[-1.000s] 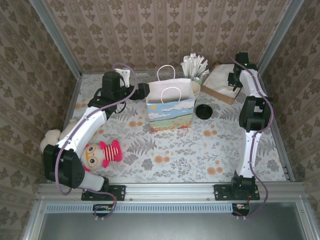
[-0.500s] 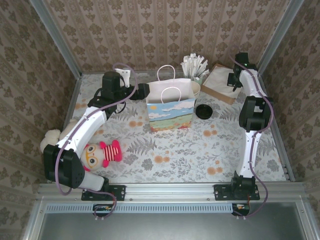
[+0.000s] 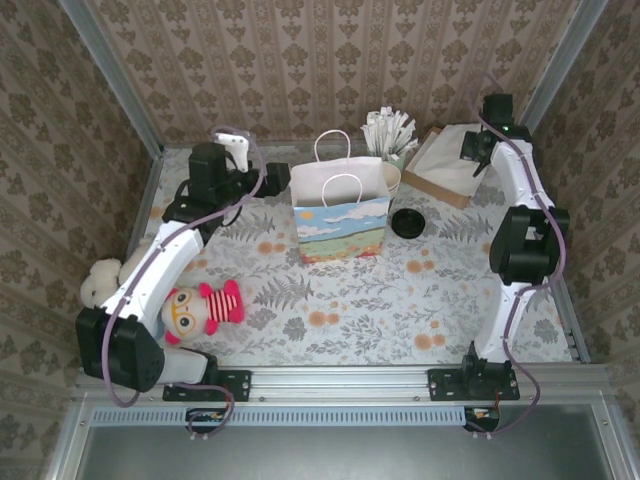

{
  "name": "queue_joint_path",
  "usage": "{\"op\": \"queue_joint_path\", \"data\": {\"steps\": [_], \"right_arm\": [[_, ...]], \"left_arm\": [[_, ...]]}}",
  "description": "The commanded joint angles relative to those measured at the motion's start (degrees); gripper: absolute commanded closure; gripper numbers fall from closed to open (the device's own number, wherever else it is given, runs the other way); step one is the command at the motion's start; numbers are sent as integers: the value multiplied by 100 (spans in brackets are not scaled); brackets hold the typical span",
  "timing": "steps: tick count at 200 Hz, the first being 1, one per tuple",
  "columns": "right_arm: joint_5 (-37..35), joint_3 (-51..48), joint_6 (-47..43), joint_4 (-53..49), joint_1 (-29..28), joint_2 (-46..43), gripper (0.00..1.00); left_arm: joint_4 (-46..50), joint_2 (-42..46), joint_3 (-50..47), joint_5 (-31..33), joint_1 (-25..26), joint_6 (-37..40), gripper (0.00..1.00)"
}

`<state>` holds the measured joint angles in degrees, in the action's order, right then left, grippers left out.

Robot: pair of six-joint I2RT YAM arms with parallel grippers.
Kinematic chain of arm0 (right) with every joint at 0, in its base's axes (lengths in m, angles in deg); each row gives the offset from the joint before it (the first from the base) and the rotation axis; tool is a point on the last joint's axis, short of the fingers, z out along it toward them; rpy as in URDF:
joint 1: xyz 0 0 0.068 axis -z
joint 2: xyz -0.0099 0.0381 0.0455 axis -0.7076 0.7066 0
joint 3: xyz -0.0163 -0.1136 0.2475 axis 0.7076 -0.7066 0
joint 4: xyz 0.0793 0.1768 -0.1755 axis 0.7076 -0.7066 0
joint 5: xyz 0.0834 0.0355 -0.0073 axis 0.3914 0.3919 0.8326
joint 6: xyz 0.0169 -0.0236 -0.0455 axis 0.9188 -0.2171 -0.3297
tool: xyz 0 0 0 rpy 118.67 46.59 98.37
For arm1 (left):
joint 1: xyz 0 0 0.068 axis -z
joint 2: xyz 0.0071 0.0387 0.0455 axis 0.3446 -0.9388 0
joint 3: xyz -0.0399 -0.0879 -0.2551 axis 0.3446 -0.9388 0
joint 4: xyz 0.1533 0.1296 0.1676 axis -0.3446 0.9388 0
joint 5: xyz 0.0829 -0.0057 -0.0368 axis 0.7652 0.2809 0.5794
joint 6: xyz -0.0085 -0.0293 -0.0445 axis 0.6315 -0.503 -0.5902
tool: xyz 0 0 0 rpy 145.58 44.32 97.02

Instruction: Pack the takeout coffee

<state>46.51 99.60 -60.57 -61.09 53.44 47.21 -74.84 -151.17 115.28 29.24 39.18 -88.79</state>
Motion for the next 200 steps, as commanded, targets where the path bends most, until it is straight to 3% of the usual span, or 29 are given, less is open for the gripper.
{"op": "queue_joint_path", "data": {"steps": [1,78,117,130,154,200], "right_arm": [[116,-179,-118,311,-27,-209,100],[317,-1404,-63,226,75,-586,100],[257,-926,68,-79,170,32,97],[147,-552,205,-322,166,242,88],[-68,-237,378,-488,128,315,63],[423,322,516,-789,-189,490,25]], "left_arm": [[-327,187,-51,-187,-85,220,0],[-371,392,-220,-432,-85,115,0],[-329,346,-193,-483,-69,108,0],[-314,329,-209,-496,-71,97,0],[-312,328,-267,-488,-66,68,0],[-292,241,-273,-399,-70,92,0]]}}
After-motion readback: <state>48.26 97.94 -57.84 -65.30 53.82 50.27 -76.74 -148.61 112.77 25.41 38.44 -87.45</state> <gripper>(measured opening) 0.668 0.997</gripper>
